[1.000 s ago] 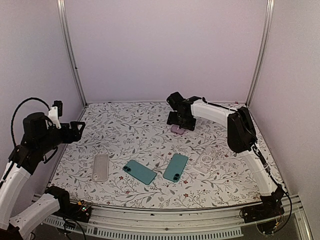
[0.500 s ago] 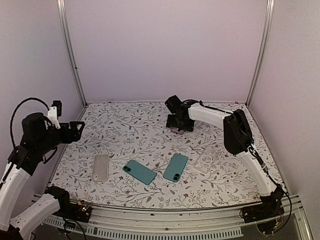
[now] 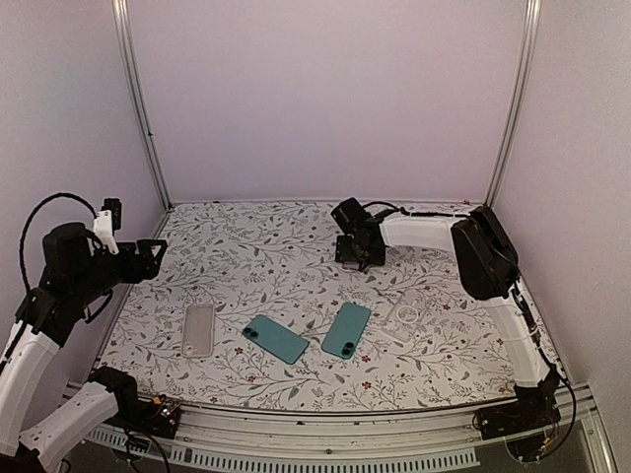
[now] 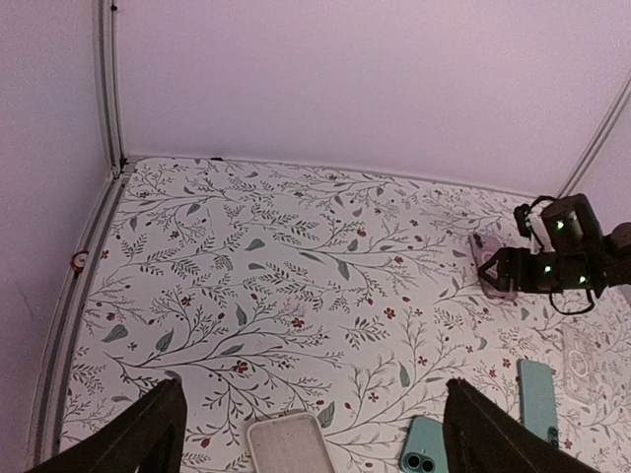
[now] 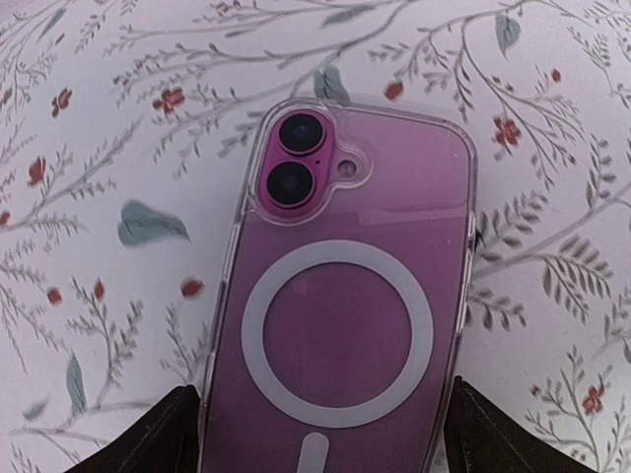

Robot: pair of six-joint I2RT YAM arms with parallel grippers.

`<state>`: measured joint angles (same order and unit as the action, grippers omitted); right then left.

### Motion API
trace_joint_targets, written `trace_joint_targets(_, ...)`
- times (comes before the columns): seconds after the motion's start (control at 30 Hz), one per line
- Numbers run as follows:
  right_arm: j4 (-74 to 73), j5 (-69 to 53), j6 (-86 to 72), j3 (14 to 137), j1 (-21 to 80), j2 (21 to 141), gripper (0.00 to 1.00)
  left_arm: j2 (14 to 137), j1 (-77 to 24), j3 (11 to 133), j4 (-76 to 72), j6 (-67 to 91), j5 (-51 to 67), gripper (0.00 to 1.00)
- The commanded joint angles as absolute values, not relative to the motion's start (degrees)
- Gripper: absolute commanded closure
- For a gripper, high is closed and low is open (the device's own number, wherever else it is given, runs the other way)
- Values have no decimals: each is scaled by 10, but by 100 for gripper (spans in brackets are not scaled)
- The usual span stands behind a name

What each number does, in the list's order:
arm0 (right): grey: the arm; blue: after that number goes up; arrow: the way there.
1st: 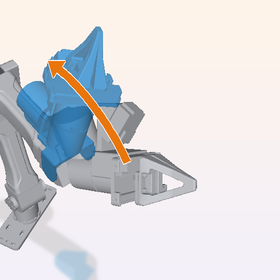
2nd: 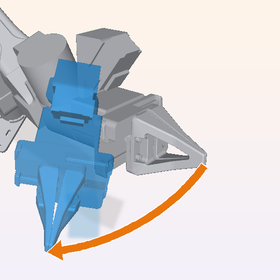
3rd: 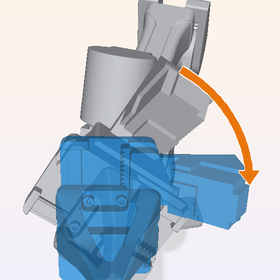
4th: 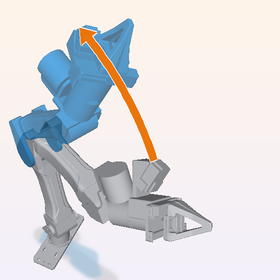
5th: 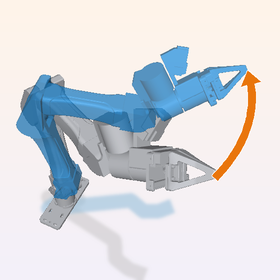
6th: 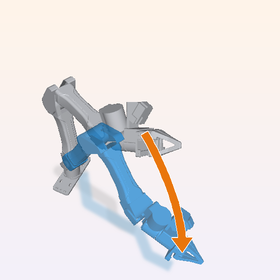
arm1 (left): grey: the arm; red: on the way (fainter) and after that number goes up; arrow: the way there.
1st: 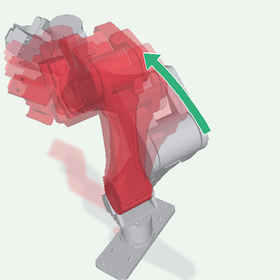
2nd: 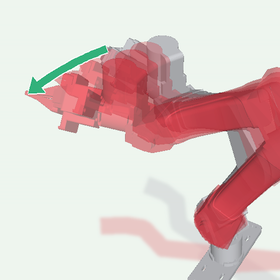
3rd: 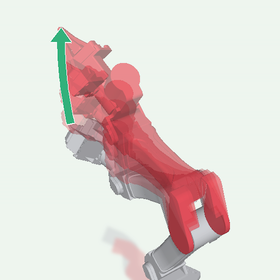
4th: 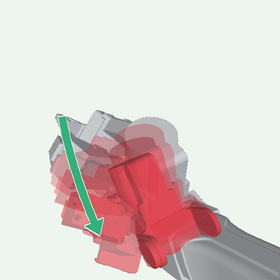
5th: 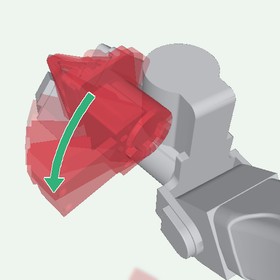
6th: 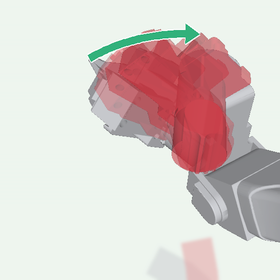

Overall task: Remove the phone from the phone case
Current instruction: Move the phone with the phone case to the center of the board.

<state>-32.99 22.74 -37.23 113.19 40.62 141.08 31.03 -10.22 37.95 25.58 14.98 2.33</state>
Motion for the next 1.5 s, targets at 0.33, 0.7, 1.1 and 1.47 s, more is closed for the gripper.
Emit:
trace_joint_targets(0.33,-376,184,-306,851,422,1276,1,314,-100,373,242,144,21,9)
trace_joint_targets(0.7,-423,226,-373,874,410,1305,12,322,-100,373,243,145,21,9)
trace_joint_targets(1.1,-352,180,-355,800,383,1239,9,328,-100,373,242,145,23,9)
trace_joint_targets(1.47,-339,167,-299,840,372,1293,4,329,-100,372,243,144,20,9)
